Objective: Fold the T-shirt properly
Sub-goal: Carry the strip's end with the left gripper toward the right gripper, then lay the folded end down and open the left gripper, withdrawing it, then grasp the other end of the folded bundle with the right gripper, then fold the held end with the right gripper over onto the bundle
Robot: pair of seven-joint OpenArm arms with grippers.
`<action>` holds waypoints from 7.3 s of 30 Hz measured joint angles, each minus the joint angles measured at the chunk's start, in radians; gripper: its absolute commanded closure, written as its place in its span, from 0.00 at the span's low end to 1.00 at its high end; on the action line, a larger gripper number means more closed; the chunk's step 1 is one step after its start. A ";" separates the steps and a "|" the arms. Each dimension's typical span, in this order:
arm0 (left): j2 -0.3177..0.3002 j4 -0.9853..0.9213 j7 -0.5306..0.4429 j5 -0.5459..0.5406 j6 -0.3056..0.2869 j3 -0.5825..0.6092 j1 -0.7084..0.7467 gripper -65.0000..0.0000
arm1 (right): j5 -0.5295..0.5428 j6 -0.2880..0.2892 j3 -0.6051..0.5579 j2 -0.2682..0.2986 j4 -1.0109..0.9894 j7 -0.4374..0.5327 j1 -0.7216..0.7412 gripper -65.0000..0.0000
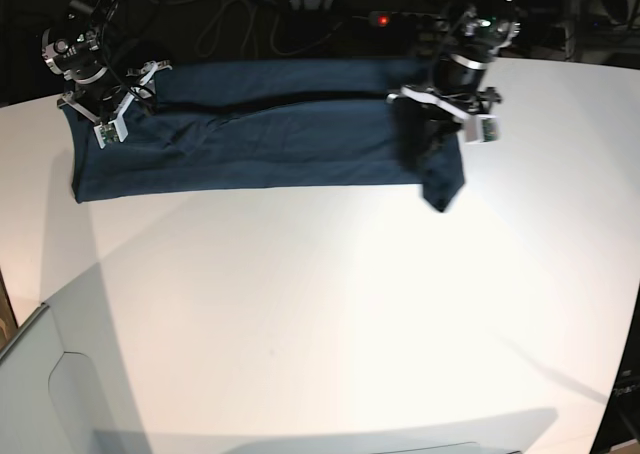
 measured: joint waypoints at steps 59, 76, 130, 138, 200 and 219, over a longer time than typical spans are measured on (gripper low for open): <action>0.059 -0.242 0.000 0.147 0.005 0.642 -0.329 1.00 | 0.000 0.000 -0.003 0.014 0.001 -0.001 -0.005 0.47; 0.061 -0.248 0.084 0.146 0.035 0.653 -0.365 0.83 | 0.000 0.000 -0.003 0.014 0.001 -0.004 -0.003 0.47; -0.193 -0.039 0.119 0.136 0.103 0.846 -0.425 0.63 | -0.005 0.000 0.007 0.014 0.091 -0.017 0.016 0.46; -0.232 0.004 0.113 0.138 0.099 0.449 -0.216 0.63 | 0.003 0.000 0.133 -0.035 0.185 -0.016 0.066 0.29; -0.217 -0.106 0.113 0.138 0.095 0.215 -0.137 0.63 | 0.004 0.002 0.128 0.072 -0.038 -0.012 0.143 1.00; -0.171 -0.150 0.119 0.139 0.096 0.267 -0.179 0.63 | -0.006 0.002 -0.468 -0.039 0.252 -0.015 -0.027 1.00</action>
